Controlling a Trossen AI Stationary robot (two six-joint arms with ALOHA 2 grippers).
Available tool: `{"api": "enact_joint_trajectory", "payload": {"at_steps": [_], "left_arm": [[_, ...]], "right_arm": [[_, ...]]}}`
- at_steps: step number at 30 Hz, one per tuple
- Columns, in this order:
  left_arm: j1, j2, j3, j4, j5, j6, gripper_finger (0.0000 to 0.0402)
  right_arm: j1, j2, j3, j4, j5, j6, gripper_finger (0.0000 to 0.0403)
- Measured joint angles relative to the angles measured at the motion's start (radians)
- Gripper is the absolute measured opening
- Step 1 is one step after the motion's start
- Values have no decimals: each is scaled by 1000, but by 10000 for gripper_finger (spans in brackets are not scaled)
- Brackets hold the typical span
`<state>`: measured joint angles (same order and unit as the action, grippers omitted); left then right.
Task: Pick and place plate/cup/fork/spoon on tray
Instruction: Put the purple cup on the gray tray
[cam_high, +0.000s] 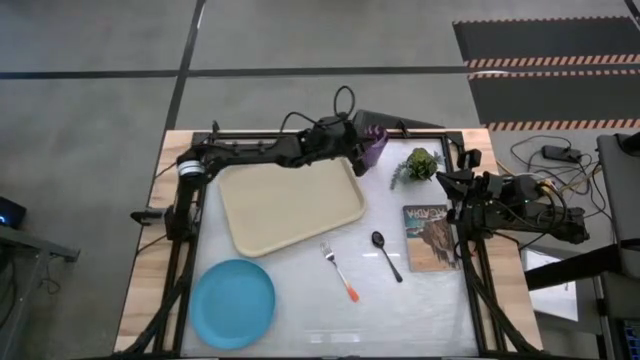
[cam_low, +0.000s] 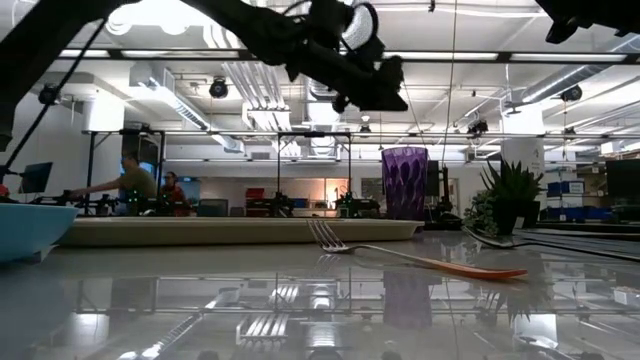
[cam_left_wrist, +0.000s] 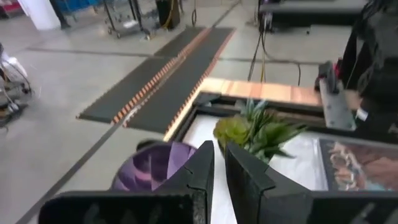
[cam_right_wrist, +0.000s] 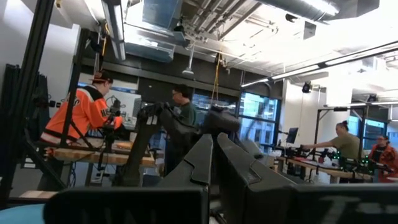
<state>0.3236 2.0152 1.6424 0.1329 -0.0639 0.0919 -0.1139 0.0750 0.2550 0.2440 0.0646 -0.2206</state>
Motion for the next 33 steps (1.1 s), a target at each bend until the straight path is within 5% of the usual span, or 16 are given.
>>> {"api": "enact_joint_trajectory", "payload": {"at_steps": [15,27,33], "left_arm": [[26,59,72,-166,77,51,32],[24,56,59,-161,87,209,186],[24,55,51,-151,87,321,212]], "right_arm": [[0,0,0,-13,16,0,9],[0,0,0,-26,16,-13,9],[0,0,0,-30,16,-15,9]]}}
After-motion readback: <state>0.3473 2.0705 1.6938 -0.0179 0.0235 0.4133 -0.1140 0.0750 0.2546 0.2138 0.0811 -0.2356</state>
